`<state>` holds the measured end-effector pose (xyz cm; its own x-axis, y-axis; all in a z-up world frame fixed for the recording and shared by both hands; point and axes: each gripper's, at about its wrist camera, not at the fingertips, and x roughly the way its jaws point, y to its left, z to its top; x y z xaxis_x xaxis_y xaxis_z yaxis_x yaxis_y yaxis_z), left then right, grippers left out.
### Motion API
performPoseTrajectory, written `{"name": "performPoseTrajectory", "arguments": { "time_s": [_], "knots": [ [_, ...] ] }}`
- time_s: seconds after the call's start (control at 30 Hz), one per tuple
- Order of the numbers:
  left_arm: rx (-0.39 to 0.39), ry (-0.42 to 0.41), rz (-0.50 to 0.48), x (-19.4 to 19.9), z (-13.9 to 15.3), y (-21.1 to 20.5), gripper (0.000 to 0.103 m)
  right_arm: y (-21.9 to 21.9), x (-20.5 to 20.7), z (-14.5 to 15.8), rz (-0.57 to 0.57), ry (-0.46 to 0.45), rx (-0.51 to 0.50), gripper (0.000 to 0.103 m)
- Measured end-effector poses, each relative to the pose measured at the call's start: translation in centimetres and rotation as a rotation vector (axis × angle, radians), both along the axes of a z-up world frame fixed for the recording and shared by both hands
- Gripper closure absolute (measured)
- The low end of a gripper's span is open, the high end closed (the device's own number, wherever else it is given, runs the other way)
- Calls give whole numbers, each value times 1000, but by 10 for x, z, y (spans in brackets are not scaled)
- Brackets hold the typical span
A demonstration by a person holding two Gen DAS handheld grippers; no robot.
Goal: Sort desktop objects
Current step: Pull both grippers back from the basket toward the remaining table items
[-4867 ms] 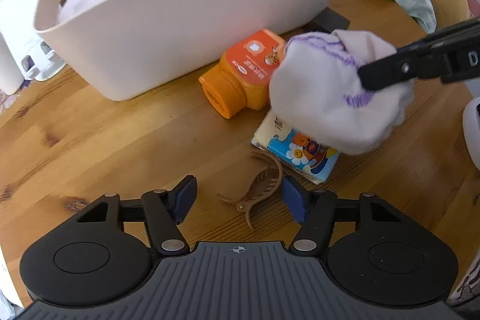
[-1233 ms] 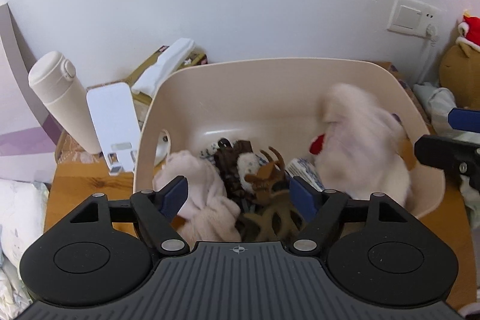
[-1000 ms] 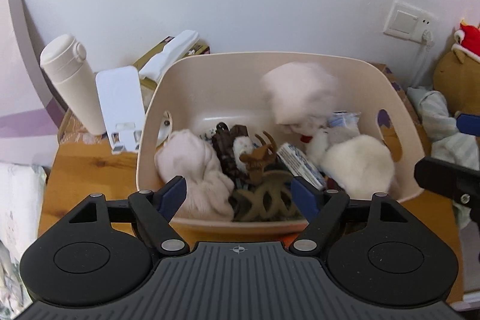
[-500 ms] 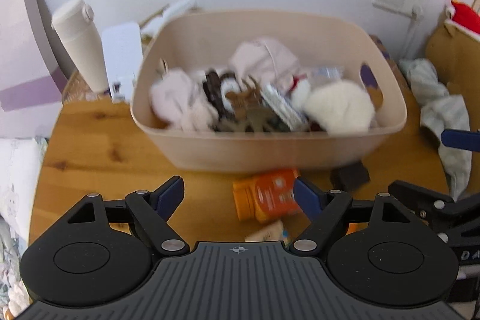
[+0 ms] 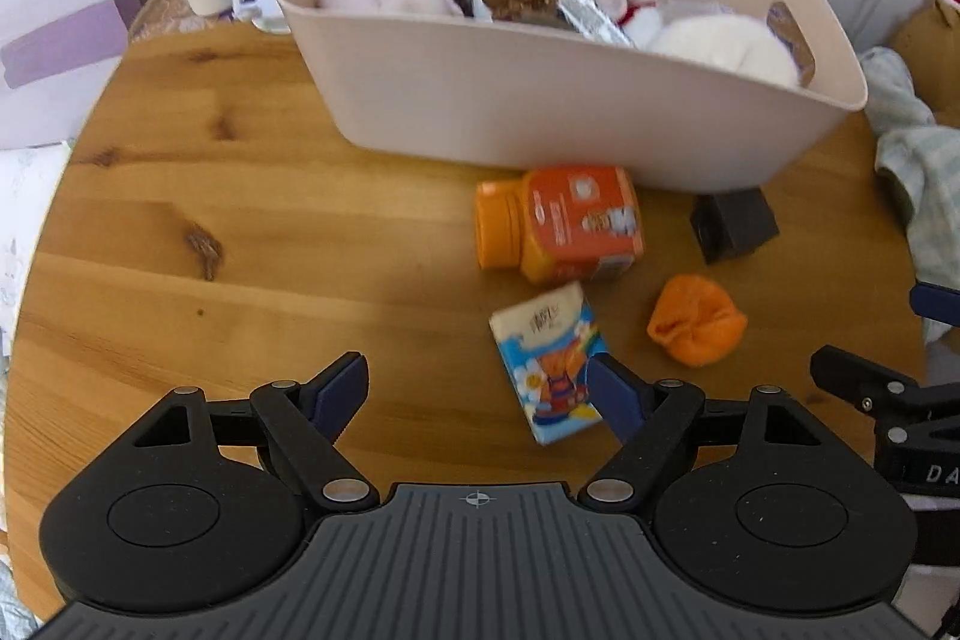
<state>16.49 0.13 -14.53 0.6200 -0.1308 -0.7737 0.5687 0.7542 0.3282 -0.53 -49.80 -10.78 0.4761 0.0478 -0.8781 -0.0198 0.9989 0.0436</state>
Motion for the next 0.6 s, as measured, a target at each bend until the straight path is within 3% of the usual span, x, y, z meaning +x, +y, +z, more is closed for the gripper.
{"name": "performPoseTrajectory", "arguments": {
  "time_s": [0.17,0.3,0.6],
  "knots": [
    [26,44,-9,0,-10,-1,22,-5,0,-14,-12,82,46,0],
    [36,66,-1,1,-14,-4,21,-1,0,-20,6,90,46,0],
    [-16,141,50,12,-21,-11,21,12,10,-31,94,111,17,0]
  ]
}}
